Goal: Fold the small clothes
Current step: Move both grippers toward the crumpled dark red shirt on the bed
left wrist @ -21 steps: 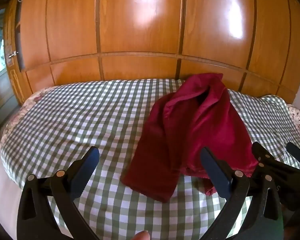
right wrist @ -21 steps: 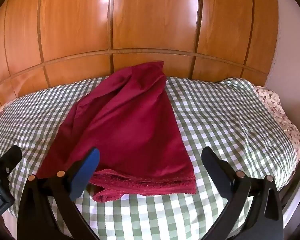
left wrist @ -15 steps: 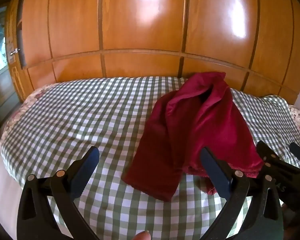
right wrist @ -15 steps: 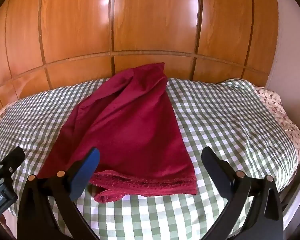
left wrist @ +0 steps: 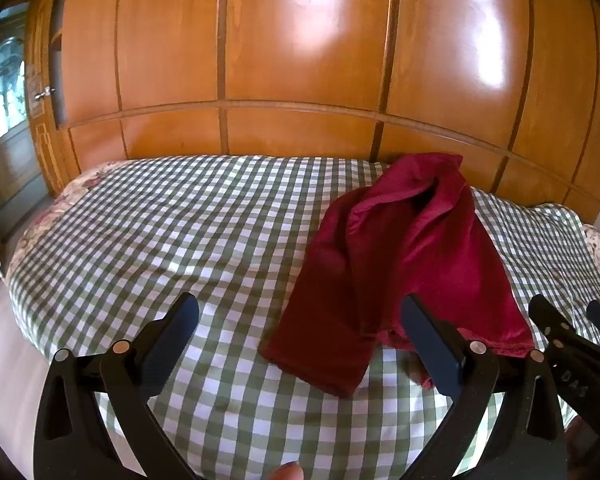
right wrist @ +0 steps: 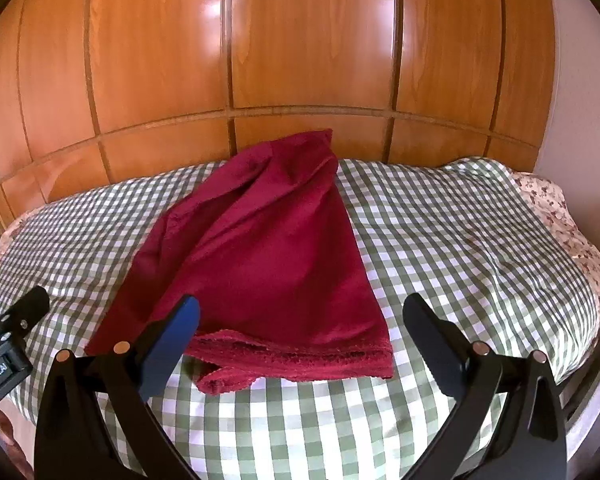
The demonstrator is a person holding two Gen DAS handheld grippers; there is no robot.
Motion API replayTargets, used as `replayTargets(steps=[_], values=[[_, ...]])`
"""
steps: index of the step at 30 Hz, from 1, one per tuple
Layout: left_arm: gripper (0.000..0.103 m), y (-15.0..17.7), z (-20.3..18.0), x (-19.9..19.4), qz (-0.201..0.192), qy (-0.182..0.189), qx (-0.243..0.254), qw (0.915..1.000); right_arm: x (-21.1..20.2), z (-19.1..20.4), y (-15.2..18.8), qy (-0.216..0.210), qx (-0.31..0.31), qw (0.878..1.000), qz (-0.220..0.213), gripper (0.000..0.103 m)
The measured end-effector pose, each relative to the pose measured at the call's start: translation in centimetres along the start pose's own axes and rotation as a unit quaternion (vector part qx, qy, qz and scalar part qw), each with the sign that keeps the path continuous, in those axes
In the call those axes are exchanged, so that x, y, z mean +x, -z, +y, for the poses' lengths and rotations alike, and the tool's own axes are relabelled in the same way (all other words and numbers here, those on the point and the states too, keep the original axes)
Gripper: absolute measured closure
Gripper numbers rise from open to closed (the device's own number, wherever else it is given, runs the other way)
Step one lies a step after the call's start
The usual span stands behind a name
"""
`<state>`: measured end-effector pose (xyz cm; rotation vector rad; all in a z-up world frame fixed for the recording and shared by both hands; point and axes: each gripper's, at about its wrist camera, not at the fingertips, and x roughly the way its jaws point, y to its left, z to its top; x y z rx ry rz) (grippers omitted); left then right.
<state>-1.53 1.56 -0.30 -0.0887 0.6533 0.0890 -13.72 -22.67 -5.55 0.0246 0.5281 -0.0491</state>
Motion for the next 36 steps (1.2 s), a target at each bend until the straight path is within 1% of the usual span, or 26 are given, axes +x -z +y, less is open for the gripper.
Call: replayTargets(steps=[7,11,16,24,36], values=[[0.003,-0.2,0.4,0.8,0.007,-0.007,-0.006,0.9999,0.1,0.2,0.0,-0.022,0.001,1.0,-0.005,0.002],[0.003,-0.1,0.5,1.6,0.017,-0.005,-0.009,0.9998,0.2,0.2,0.1,-0.033,0.002,0.999,-0.007,0.002],[0.003,-0.1,0.7,2.0,0.019,-0.009,-0.007,0.9998,0.2,0.1,-0.1,-0.046,0.005,0.999,-0.013,0.002],[0.003,-0.2,0.9,2.2,0.02,-0.01,-0.009,0.9997,0.6,0.0,0.0,-0.052,0.007,0.999,-0.006,0.002],[0.003,0.0,1.0,2.6,0.023,-0.011,-0.01,0.9996,0.7,-0.2,-0.2,-0.07,0.013,0.997,-0.006,0.002]])
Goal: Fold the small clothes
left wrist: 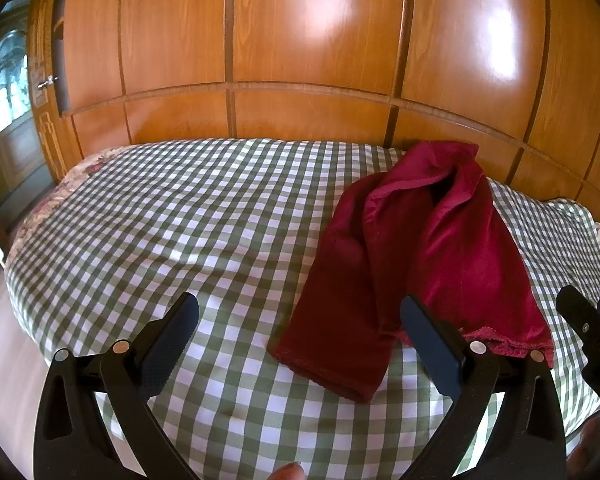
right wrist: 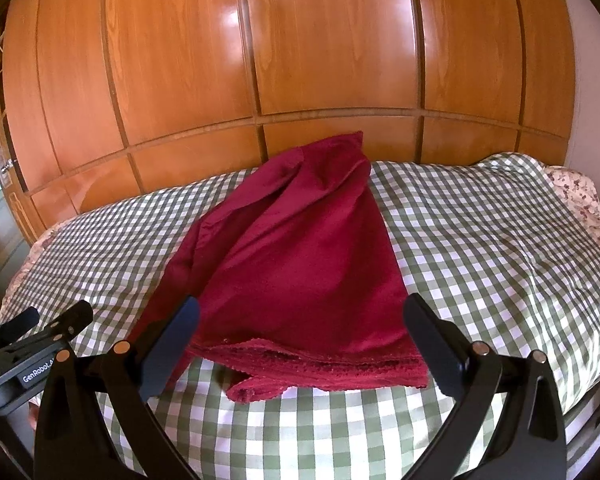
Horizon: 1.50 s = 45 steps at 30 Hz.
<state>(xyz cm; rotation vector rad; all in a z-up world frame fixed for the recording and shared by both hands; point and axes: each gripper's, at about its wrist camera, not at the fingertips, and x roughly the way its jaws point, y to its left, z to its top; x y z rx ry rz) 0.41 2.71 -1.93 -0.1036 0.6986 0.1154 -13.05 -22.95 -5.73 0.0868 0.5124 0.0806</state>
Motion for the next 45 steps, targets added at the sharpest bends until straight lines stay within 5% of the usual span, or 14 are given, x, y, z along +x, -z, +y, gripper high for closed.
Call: replayTargets(steps=[9,12,14,21,24,29,33,37,41,45], values=[[0.003,0.5,0.7,1.7,0.018,0.013,0.006,0.9997,1.1,-0.7,-1.3,-0.035,0.019,0.999,0.011,0.005],[0.003,0.6,2.3,2.3,0.038,0.091,-0.016,0.995,2.7,-0.6,-2.9,-0.095,0.035,0.994,0.038,0.032],[0.003,0.7,3.7,2.5,0.039,0.117,-0.035,0.9918,4.6,0.0,-4.3,-0.134,0.048,0.988,0.063,0.04],[0.003,1.0,7.1,3.4,0.052,0.109,-0.066,0.9905,14.0,5.0,-6.9,-0.194,0.044,0.97,0.137,0.058],[0.003,1.2,8.2,3.6,0.055,0.069,-0.057,0.9945,19.0,7.0,-7.4,-0.188,0.056,0.964,0.179,0.062],[0.003,1.8,9.7,4.5,0.08,0.077,-0.076,0.9909,25.4,9.7,-8.0,-0.163,0.067,0.961,0.214,0.069],[0.012,2.1,9.3,5.3,0.09,0.093,-0.09,0.9874,28.1,11.1,-8.0,-0.132,0.023,0.964,0.232,0.095],[0.036,1.8,7.8,6.6,0.111,0.116,-0.07,0.9845,24.5,8.6,-9.2,-0.16,0.006,0.969,0.189,0.097],[0.041,1.9,6.2,8.0,0.135,0.147,-0.06,0.9781,18.0,2.2,-11.8,-0.169,0.018,0.978,0.124,0.098],[0.047,2.1,4.3,9.7,0.157,0.166,-0.051,0.9721,13.1,-7.8,-14.4,-0.086,0.029,0.993,0.069,0.1]])
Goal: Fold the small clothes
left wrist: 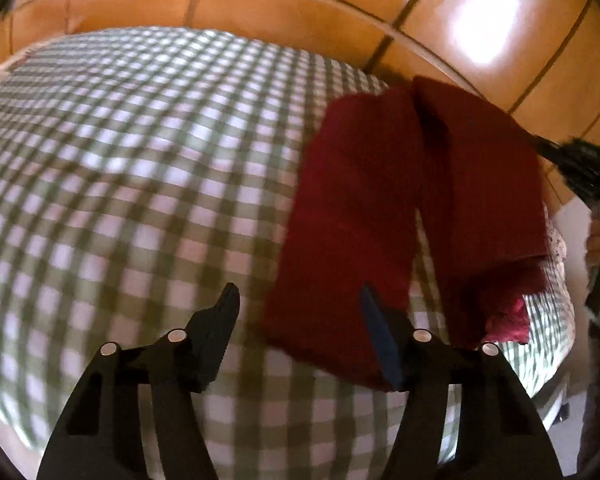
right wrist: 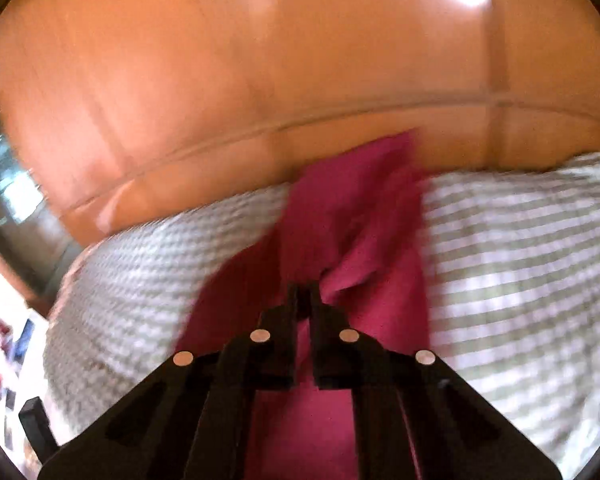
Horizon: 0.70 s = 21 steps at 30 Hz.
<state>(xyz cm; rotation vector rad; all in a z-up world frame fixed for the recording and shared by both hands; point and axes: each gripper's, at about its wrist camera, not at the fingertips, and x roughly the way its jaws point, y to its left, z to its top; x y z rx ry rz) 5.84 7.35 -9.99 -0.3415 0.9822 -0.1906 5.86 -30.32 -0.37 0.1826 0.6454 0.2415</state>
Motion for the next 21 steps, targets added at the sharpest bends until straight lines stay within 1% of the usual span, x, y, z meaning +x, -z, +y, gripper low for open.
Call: replayTargets(steps=[2,4,5,6,7,8,10,11,12,13,14,15,16,17,18,19,21], values=[[0.05,-0.1,-0.8,1.1,0.013,-0.003,0.01,0.9999,-1.6,-3.9,-1.0,0.059,0.008,0.998,-0.018,0.1],[0.068,-0.1,-1.6,2.1,0.024,-0.028,0.024,0.999,-3.1,-9.2,-2.1,0.116,0.038,0.992,-0.027,0.1],[0.071,-0.1,-1.7,2.4,0.026,-0.036,0.027,0.9987,-3.5,-11.5,-2.6,0.149,0.047,0.987,-0.031,0.1],[0.078,-0.2,-1.7,2.6,0.027,-0.037,0.022,0.9987,-3.8,-13.3,-3.0,0.173,0.053,0.983,-0.033,0.1],[0.089,-0.4,-1.6,2.7,0.028,-0.037,0.017,0.9988,-4.2,-15.8,-3.3,0.2,0.067,0.977,-0.032,0.102],[0.095,-0.6,-1.6,2.7,0.027,-0.038,0.014,0.9988,-4.3,-18.1,-3.6,0.221,0.083,0.971,-0.029,0.103],[0.096,-1.3,-1.6,2.4,0.016,-0.05,0.018,0.9985,-4.3,-20.8,-3.8,0.254,0.103,0.961,-0.029,0.103],[0.097,-2.0,-1.5,2.3,0.008,-0.058,0.02,0.9981,-4.2,-22.0,-3.8,0.252,0.116,0.96,-0.026,0.103],[0.097,-2.8,-1.2,2.0,-0.001,-0.069,0.019,0.9975,-4.2,-22.5,-3.7,0.252,0.125,0.959,-0.024,0.1],[0.097,-3.9,-0.6,1.6,-0.017,-0.083,0.012,0.9964,-4.2,-23.1,-3.3,0.258,0.137,0.956,-0.023,0.098],[0.097,-5.1,0.3,1.0,-0.032,-0.094,0.0,0.995,-4.5,-23.4,-3.0,0.254,0.144,0.956,-0.021,0.097],[0.097,-6.4,1.3,0.5,-0.046,-0.104,-0.014,0.9934,-4.9,-23.5,-2.5,0.241,0.15,0.959,-0.021,0.085],[0.097,-8.0,2.3,-0.2,-0.064,-0.118,-0.029,0.9906,-5.3,-23.4,-1.8,0.222,0.153,0.963,-0.02,0.06],[0.097,-9.6,3.3,-1.0,-0.083,-0.128,-0.04,0.9875,-5.5,-22.9,-1.0,0.2,0.151,0.968,-0.018,0.053],[0.097,-10.6,3.9,-1.6,-0.095,-0.134,-0.046,0.9854,-5.5,-22.4,-0.5,0.185,0.149,0.971,-0.016,0.051],[0.097,-11.9,4.7,-2.4,-0.111,-0.145,-0.057,0.9816,-5.6,-21.0,0.6,0.155,0.14,0.978,-0.008,0.051],[0.097,-13.3,5.4,-3.5,-0.129,-0.156,-0.069,0.9769,-5.5,-18.4,2.4,0.105,0.126,0.986,0.015,0.051]])
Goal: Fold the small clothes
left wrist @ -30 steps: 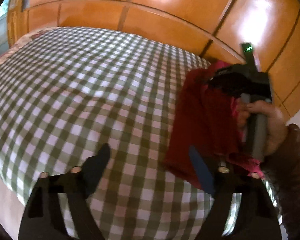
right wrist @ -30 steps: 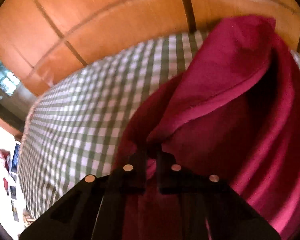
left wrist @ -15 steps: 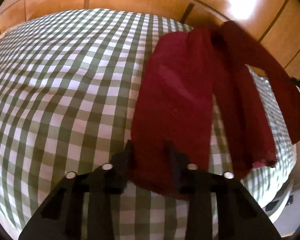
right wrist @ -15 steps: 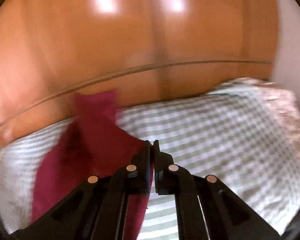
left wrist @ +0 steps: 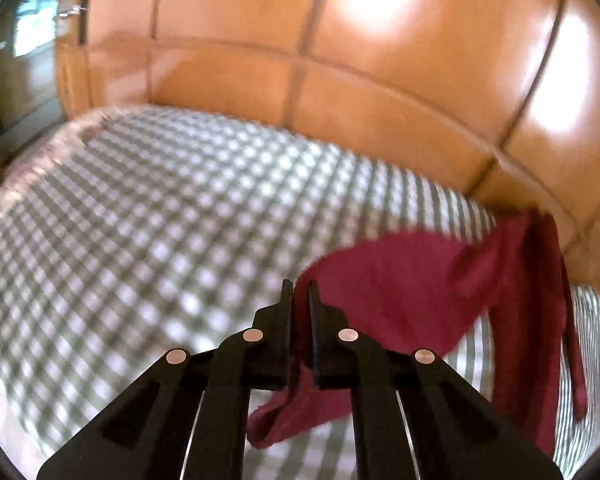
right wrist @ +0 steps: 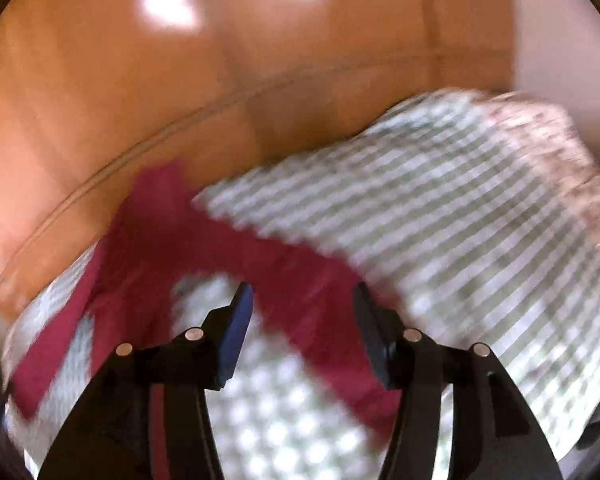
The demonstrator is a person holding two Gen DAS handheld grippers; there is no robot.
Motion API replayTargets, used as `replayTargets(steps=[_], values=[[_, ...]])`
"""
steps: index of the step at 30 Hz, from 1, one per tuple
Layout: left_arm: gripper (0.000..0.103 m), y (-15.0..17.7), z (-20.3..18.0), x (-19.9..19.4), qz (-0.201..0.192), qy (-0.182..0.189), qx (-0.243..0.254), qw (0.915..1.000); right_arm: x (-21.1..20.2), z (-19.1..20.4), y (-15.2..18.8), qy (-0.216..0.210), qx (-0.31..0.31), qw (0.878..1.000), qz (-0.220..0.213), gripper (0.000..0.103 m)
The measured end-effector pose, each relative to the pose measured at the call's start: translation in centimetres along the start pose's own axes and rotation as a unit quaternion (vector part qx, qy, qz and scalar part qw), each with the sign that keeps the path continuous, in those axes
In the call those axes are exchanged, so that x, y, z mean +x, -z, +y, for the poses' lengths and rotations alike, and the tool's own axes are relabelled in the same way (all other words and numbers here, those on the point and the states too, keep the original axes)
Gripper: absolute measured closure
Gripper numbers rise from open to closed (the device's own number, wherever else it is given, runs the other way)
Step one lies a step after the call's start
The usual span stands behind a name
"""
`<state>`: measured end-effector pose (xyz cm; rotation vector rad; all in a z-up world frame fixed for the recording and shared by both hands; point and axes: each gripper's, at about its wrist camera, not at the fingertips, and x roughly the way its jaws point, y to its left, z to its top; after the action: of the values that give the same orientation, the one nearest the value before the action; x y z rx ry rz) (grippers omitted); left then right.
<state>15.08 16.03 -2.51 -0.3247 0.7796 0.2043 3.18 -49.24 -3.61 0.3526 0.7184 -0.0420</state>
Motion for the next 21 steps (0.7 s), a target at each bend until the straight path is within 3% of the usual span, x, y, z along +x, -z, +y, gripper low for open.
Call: replayTargets(steps=[2,4,5,7,9,11,12,13,14,15,19,21], values=[[0.093,-0.6,0.2,-1.1,-0.018,-0.009,-0.015,0.9997,-0.2,2.9,3.3,-0.069,-0.023,0.997,0.039,0.051],[0.054,0.4,-0.2,-2.1,-0.017,0.019,-0.025,0.9994,-0.3,6.1,6.3,-0.135,-0.037,0.988,0.069,0.05],[0.05,1.4,-0.5,-2.8,-0.021,0.035,-0.028,0.9988,-0.1,7.3,7.5,-0.165,-0.037,0.982,0.082,0.05],[0.05,3.6,-1.9,-3.2,-0.006,0.071,-0.007,0.9975,0.9,10.4,10.1,-0.222,-0.034,0.967,0.122,0.049],[0.051,5.9,-3.6,-2.9,0.025,0.112,0.011,0.9933,2.5,12.8,12.1,-0.244,-0.036,0.957,0.153,0.048],[0.058,8.4,-6.0,-2.3,0.068,0.165,0.039,0.9831,4.2,14.8,13.4,-0.26,-0.024,0.948,0.183,0.047],[0.059,9.3,-7.1,-1.9,0.086,0.182,0.05,0.9783,4.9,15.4,13.8,-0.267,-0.017,0.943,0.197,0.052],[0.065,10.5,-8.2,-1.6,0.107,0.205,0.059,0.9711,5.9,16.1,14.3,-0.269,-0.015,0.939,0.215,0.075],[0.068,11.6,-9.2,-1.3,0.126,0.226,0.067,0.9636,6.0,16.7,14.5,-0.269,-0.018,0.937,0.22,0.088],[0.068,12.2,-9.8,-1.1,0.135,0.234,0.073,0.9601,5.7,17.0,14.4,-0.271,-0.025,0.937,0.217,0.094],[0.068,14.1,-12.9,0.9,0.191,0.284,0.084,0.9357,0.5,15.4,11.5,-0.263,-0.055,0.953,0.143,0.095],[0.068,14.9,-14.3,1.6,0.207,0.291,0.087,0.9298,-1.5,13.3,10.0,-0.253,-0.056,0.96,0.108,0.095]])
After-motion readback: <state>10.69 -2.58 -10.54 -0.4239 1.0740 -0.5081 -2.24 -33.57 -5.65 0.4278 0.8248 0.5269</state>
